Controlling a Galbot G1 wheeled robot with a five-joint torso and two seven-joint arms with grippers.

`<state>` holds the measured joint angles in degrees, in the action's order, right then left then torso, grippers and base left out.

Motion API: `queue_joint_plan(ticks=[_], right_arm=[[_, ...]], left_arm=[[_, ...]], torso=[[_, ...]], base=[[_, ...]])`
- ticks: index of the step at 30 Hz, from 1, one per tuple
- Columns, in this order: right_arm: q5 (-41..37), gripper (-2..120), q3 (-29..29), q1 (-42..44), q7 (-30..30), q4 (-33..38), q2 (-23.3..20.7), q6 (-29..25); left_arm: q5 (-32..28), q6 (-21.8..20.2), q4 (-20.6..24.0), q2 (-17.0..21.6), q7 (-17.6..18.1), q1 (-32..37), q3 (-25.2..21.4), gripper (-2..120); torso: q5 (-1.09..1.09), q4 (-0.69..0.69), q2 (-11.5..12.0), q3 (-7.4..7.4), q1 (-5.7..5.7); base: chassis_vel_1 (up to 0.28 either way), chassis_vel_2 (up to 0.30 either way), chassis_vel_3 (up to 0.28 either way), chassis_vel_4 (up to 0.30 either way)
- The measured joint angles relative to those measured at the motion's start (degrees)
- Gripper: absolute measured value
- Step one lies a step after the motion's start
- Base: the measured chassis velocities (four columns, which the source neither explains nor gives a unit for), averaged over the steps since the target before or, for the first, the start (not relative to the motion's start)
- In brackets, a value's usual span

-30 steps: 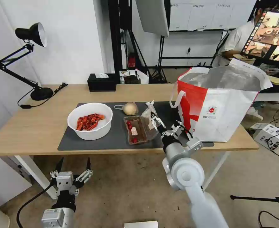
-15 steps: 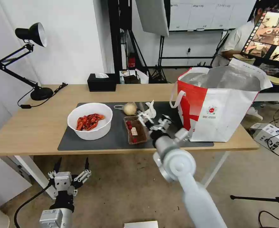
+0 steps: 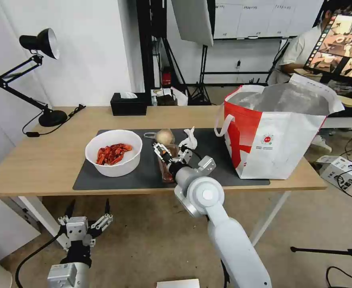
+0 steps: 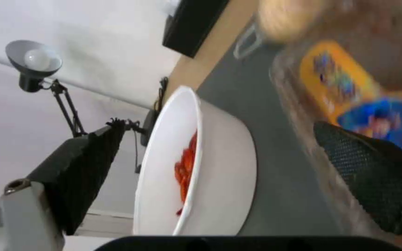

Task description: Pick up the trash from the table and place it into the takeout bag.

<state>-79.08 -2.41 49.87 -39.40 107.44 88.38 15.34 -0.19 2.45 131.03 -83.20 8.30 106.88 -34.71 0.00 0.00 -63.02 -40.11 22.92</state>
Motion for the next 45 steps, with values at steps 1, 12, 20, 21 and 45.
queue_joint_plan(ticks=[1,12,20,21,45], right_arm=[[0.00,100,0.00,0.00,0.00,0.00,0.00,0.00],[31.56,63,6.19,-13.37,30.49,-8.11,-18.11,6.28],[40.04,31,12.11,-23.52,47.56,-19.14,-21.53,6.42],[40.68,28,12.80,-24.19,48.33,-20.60,-21.22,6.43],[43.95,0,14.37,-23.30,48.43,-28.28,-18.04,8.25]], left_arm=[[0.00,0.00,0.00,0.00,0.00,0.00,0.00,100],[-0.65,-0.02,-0.43,0.54,0.00,-0.49,0.20,100],[-0.68,-0.03,-0.87,0.30,-0.02,-1.00,0.73,100],[-0.68,-0.03,-0.92,0.28,-0.02,-1.01,0.77,100],[-0.87,-0.03,-1.24,0.87,-0.03,-1.18,0.75,100]], torso=[[0.00,0.00,0.00,0.00,0.00],[-0.01,-0.01,0.00,0.00,0.00],[0.00,0.00,0.00,0.00,0.00],[-0.01,0.00,0.00,0.00,0.00],[0.00,0.00,0.00,0.00,0.00]], base=[[0.000,0.000,0.000,0.000],[0.000,0.000,0.000,0.000],[0.000,0.000,0.000,0.000],[0.000,0.000,0.000,0.000],[0.000,0.000,0.000,0.000]])
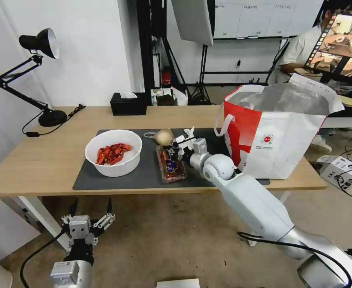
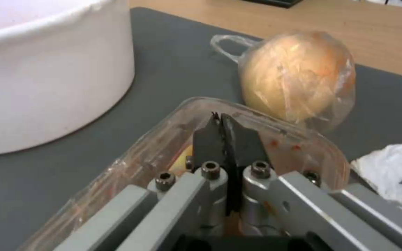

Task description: Pick up the trash from the table and place it into the takeout bag.

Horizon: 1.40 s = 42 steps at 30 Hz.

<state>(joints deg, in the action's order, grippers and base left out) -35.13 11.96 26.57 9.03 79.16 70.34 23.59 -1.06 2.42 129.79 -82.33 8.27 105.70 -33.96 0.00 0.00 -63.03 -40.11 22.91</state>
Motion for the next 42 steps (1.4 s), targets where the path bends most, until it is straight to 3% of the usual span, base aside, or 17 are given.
queue_joint_plan(ticks=[16,33,42], right_arm=[[-0.50,0,-0.19,0.75,-0.85,0.62,0.11,0.85],[-3.96,0,-1.16,0.42,-2.63,6.50,-1.47,1.63],[-3.01,0,-0.23,0.16,-2.48,5.54,-1.14,1.69]], left_arm=[[-0.09,0.00,-0.05,0.02,0.00,-0.03,0.01,100],[-0.74,0.05,0.25,0.42,0.01,-0.08,-0.05,100],[-10.86,-1.44,1.25,5.51,-0.19,-3.41,1.24,100]], torso=[[0.00,0.00,0.00,0.00,0.00],[0.00,0.00,0.00,0.00,0.00],[0.00,0.00,0.00,0.00,0.00]], base=[[0.000,0.000,0.000,0.000],[0.000,0.000,0.000,0.000],[0.000,0.000,0.000,0.000]])
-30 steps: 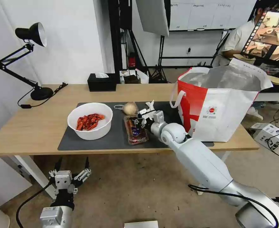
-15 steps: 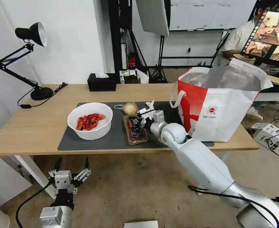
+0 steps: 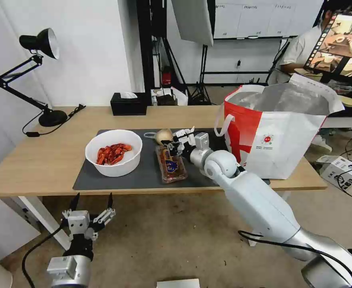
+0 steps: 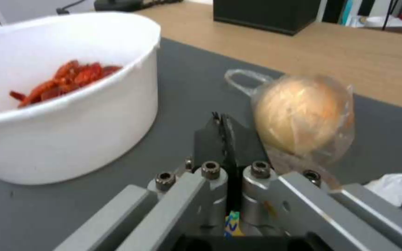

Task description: Pick up the trash from the table and place it into the takeout bag.

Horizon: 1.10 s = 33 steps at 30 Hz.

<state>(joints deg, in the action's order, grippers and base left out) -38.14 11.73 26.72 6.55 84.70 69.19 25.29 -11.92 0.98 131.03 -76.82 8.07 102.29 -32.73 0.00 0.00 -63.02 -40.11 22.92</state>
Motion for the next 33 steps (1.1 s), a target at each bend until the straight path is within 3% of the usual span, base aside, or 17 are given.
queue_joint_plan(ticks=[8,11,17,20,21,23,25,27,33], right_arm=[[1.60,0,-0.23,1.03,0.44,-2.01,0.89,-0.23],[1.70,0,-0.61,1.54,0.48,-2.13,1.18,-0.37],[1.77,0,-0.34,1.55,0.47,-2.42,1.59,-0.40],[1.78,0,-0.10,1.38,0.48,-2.50,1.69,-0.46],[1.78,0,-0.10,1.38,0.48,-2.50,1.69,-0.46],[1.78,0,-0.09,1.33,0.51,-2.44,1.58,-0.48],[1.78,0,-0.08,1.30,0.55,-2.44,1.52,-0.50],[1.79,0,0.38,1.02,0.81,-3.10,1.59,-0.63],[1.78,0,1.15,0.19,1.18,-3.90,2.27,-0.88]], left_arm=[[-13.01,-0.63,-1.73,5.95,-0.86,-5.03,1.29,100],[-21.63,-3.14,-1.28,8.55,-1.17,-7.97,2.84,100],[-29.55,-7.61,-1.15,11.63,-1.47,-12.07,4.21,100],[-42.27,-12.65,-1.32,15.01,-0.38,-16.23,5.28,100],[-42.27,-12.65,-1.32,15.01,-0.38,-16.23,5.28,100],[-51.61,-15.75,-1.46,17.10,1.15,-19.11,5.89,100],[-54.68,-16.70,-1.72,17.71,1.71,-20.18,6.07,100],[-61.48,-18.21,-3.69,18.86,2.58,-22.74,6.55,100],[-65.81,-18.48,-7.55,18.81,2.73,-25.40,7.93,100]], torso=[[0.00,0.00,0.00,0.00,0.00],[0.00,0.00,0.00,0.00,0.00],[0.00,0.00,0.00,0.00,0.00],[0.01,0.01,0.00,0.00,0.00],[0.01,0.01,0.00,0.00,0.00],[0.00,0.00,0.00,0.00,0.00],[0.00,0.00,0.00,0.00,0.00],[0.00,-0.01,0.00,0.00,0.00],[0.00,0.02,0.00,0.00,0.00]], base=[[0.000,0.000,0.000,0.000],[0.000,0.000,0.000,0.000],[0.000,0.000,0.000,0.000],[0.000,0.000,0.000,0.000],[0.000,0.000,0.000,0.000],[0.000,0.000,0.000,0.000],[0.000,0.000,0.000,0.000],[0.000,0.000,0.000,0.000],[0.000,0.000,0.000,0.000]])
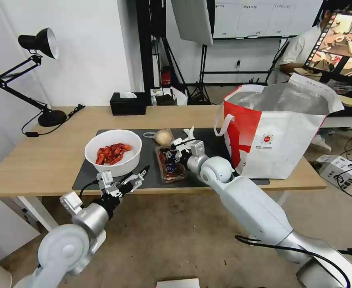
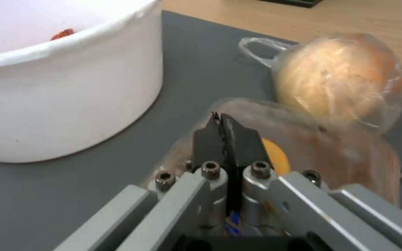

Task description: Pick up the trash from the table and place it into the takeout bag.

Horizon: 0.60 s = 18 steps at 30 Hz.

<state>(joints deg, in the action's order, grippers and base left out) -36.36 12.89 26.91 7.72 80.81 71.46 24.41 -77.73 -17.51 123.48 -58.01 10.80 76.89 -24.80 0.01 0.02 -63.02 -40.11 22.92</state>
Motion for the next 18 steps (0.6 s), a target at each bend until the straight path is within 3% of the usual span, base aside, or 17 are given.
queue_joint_plan(ticks=[18], right_arm=[[-0.24,0,-0.40,-0.08,-0.03,0.95,-1.03,-0.07]], left_arm=[[-0.12,1.12,-6.19,-2.04,-0.27,-7.29,6.28,100]], torso=[[-0.01,-0.02,0.00,0.00,0.00]], base=[[0.000,0.000,0.000,0.000]])
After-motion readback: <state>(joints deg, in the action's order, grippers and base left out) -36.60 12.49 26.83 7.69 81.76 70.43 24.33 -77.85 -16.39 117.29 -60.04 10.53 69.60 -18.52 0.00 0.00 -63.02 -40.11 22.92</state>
